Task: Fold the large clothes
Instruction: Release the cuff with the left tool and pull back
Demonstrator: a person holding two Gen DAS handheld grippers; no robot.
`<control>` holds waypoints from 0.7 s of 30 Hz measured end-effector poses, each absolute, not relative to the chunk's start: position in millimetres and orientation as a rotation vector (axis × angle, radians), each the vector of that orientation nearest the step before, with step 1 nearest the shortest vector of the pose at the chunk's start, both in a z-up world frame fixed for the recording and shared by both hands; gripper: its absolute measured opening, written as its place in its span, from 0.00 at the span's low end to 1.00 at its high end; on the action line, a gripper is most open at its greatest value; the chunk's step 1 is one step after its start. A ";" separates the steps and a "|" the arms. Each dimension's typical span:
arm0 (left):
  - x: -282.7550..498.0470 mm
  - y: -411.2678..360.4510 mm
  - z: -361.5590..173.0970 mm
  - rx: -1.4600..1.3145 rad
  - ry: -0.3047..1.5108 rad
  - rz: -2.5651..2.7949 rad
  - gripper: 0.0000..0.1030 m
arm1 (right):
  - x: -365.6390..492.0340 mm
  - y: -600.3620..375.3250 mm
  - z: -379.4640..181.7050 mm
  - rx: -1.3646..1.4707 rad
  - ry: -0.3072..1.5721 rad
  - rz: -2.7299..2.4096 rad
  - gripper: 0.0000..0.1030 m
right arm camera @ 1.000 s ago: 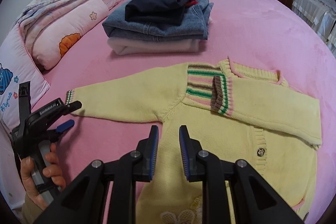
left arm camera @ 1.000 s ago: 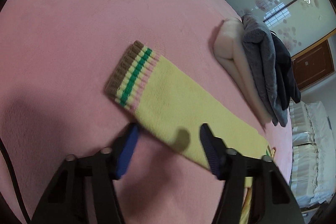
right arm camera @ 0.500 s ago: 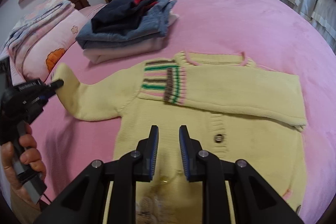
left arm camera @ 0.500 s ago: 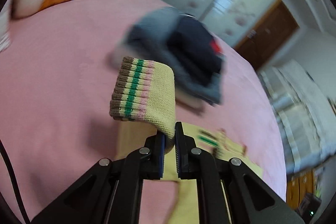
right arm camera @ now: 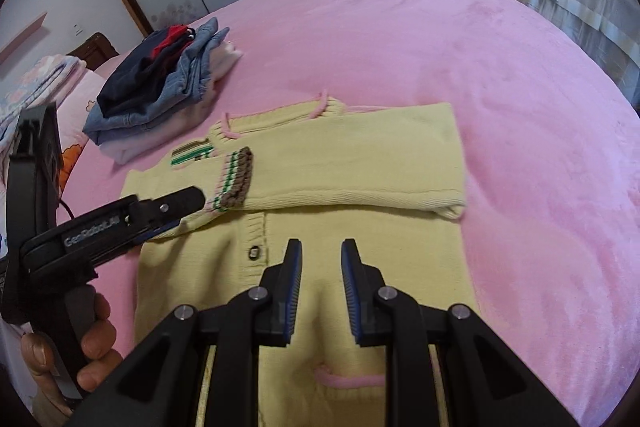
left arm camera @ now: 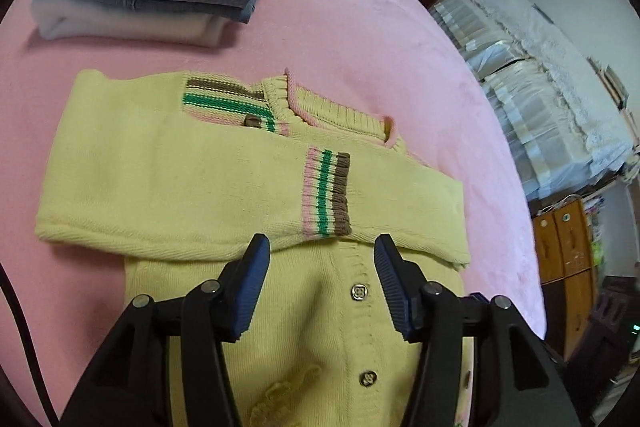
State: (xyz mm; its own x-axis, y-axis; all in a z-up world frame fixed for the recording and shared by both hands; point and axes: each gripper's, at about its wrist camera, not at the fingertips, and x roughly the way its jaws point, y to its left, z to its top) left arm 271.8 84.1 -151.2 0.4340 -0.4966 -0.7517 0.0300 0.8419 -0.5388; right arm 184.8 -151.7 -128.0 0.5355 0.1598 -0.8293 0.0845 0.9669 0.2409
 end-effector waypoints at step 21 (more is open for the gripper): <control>202.3 178.9 -181.5 -0.488 1.092 -0.095 0.57 | 271.9 -102.9 -181.1 0.601 1.193 0.355 0.19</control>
State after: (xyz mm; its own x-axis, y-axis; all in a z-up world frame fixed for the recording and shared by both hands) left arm 202.3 178.9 -181.5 0.4678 -0.3096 -0.8278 -0.1627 0.8905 -0.4250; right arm 271.9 -102.9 -181.1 0.3408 0.5573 -0.7572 0.0525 0.7928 0.6072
